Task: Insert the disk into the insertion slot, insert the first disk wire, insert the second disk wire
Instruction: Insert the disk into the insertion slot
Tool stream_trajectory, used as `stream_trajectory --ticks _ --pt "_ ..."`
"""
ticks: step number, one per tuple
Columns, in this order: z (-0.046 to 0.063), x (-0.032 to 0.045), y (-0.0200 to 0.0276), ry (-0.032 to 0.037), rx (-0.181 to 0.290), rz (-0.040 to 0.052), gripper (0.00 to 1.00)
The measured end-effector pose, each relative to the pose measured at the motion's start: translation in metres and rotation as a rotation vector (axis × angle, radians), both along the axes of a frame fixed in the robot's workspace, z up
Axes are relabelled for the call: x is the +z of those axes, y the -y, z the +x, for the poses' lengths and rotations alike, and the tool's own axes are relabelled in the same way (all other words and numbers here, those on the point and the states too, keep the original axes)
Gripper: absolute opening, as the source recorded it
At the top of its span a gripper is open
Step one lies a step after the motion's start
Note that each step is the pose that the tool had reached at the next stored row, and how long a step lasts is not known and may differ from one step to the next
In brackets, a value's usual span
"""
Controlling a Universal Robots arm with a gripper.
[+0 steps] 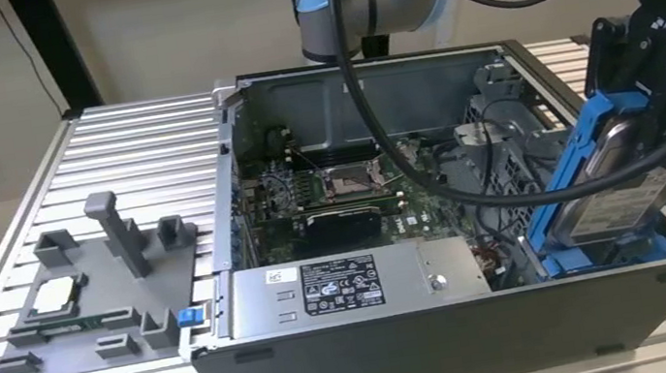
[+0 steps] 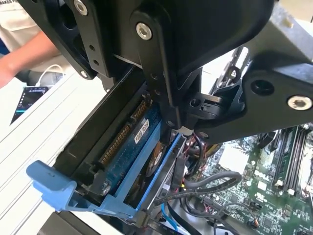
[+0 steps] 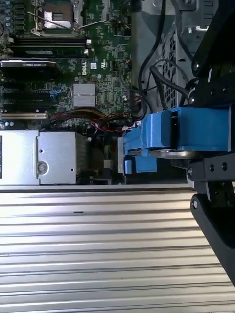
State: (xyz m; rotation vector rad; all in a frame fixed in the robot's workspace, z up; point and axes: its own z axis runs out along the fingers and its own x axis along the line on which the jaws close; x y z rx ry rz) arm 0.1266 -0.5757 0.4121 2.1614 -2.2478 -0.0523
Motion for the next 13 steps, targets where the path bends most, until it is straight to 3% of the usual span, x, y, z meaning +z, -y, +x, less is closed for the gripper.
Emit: stream_trajectory --ticks 13 --pt "0.003 -0.0156 -0.0012 0.0000 0.010 0.0000 0.00"
